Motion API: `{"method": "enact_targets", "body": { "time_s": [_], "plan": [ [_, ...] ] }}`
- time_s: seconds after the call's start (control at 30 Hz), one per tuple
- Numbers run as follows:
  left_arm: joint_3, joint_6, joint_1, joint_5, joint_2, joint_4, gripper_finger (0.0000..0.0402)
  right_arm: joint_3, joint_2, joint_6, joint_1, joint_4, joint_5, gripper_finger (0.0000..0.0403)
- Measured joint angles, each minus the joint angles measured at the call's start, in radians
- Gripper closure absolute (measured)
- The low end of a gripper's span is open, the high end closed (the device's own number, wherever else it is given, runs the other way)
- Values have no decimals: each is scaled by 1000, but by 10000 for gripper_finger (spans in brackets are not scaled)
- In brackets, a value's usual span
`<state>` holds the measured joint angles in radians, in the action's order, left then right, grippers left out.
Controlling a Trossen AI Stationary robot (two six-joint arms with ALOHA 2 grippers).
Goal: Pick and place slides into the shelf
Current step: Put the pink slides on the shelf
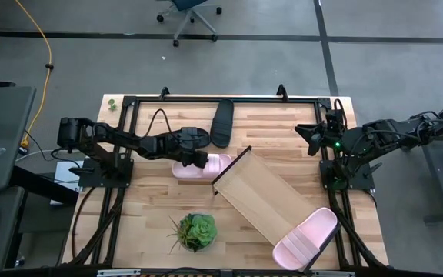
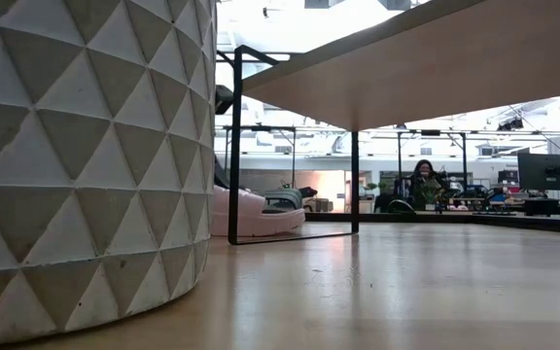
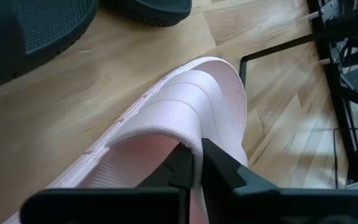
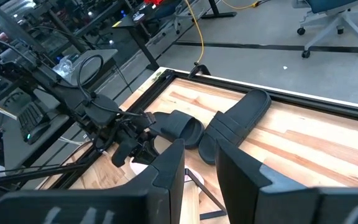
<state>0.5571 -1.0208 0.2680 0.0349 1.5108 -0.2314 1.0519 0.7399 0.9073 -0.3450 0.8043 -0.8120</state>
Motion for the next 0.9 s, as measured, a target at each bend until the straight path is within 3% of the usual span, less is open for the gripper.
{"method": "enact_targets", "body": {
  "time_s": [0.17, 0.33, 0.9],
  "plan": [
    [0, 3, 0, 0, 0, 3, 377, 0, 0, 0, 0, 0, 0, 321],
    [0, 19, 0, 0, 0, 4, 395, 0, 0, 0, 0, 0, 0, 321],
    [-1, 23, 0, -1, 0, 3, 397, 0, 0, 0, 0, 0, 0, 321]
  ]
}}
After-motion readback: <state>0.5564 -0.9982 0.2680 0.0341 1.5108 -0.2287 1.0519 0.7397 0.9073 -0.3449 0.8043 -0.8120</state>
